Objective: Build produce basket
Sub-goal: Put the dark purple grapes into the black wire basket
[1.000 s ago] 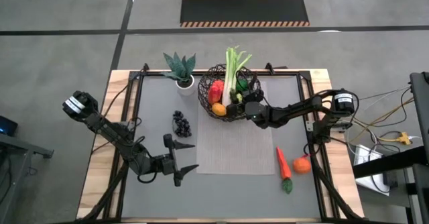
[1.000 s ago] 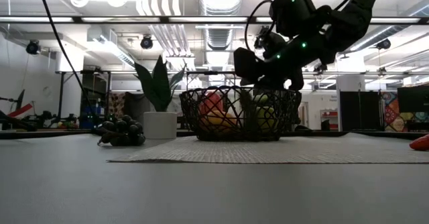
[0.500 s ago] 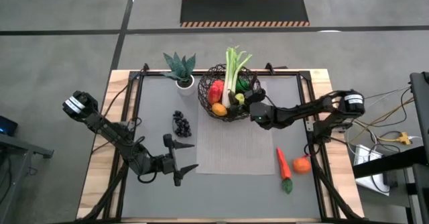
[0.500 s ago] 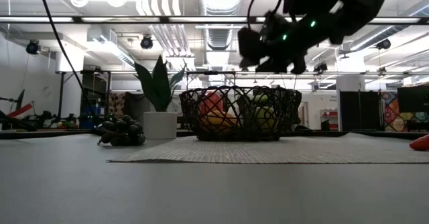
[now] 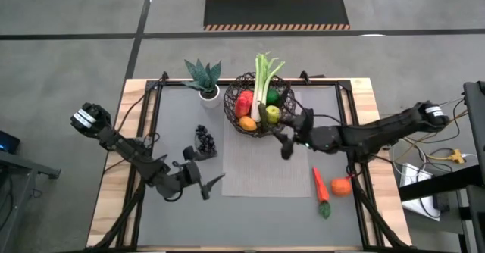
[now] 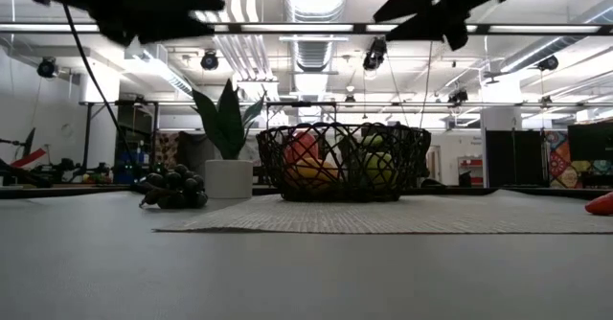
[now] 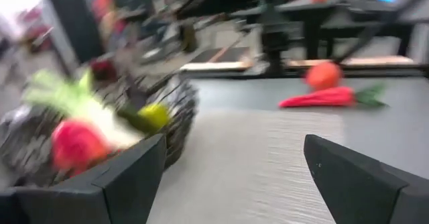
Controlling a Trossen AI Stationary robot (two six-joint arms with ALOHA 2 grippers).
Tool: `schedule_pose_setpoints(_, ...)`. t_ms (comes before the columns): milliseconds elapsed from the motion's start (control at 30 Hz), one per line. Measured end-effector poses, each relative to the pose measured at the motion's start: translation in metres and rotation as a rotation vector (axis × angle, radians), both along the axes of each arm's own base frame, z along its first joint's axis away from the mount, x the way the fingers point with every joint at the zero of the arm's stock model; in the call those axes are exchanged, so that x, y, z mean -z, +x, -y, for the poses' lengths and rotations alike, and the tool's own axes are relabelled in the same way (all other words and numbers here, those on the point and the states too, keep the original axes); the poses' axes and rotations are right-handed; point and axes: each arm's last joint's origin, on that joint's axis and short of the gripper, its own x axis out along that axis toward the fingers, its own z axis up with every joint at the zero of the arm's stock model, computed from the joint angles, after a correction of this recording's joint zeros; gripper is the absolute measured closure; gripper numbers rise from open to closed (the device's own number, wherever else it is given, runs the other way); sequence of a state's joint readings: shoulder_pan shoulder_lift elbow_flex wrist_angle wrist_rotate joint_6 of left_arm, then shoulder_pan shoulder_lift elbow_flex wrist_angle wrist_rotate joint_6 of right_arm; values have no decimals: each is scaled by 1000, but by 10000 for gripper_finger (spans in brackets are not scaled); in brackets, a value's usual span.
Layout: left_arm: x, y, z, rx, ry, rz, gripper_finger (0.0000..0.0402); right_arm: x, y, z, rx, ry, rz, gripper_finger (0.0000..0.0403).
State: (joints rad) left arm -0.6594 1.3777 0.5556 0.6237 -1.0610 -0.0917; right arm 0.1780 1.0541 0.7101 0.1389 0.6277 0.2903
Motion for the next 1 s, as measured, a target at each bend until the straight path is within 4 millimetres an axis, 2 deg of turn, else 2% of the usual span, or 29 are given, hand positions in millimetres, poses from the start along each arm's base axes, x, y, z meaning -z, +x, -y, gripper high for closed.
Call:
schedule_pose_setpoints(200,12,3,-21,-238,-225,80,66,-4,-14,-26,-140,0,-34,170)
schedule_pose_setpoints(333,17,7,-44,-335,-393,122,66,-1,-15,-37,-185,-8,-49,170)
schedule_pose_setpoints(433,24,11,-68,-375,-523,58,66,4,-13,-41,-202,-21,-73,170)
schedule_pose_setpoints(567,35,11,-101,-490,-696,-134,66,11,-9,-44,-205,-29,-104,170)
schedule_pose_setpoints(733,45,3,-122,-671,-722,-262,66,20,-4,-46,-206,-39,-142,170)
schedule_pose_setpoints(1000,54,3,-130,-720,-751,-316,66,30,1,-48,-205,-50,-182,170)
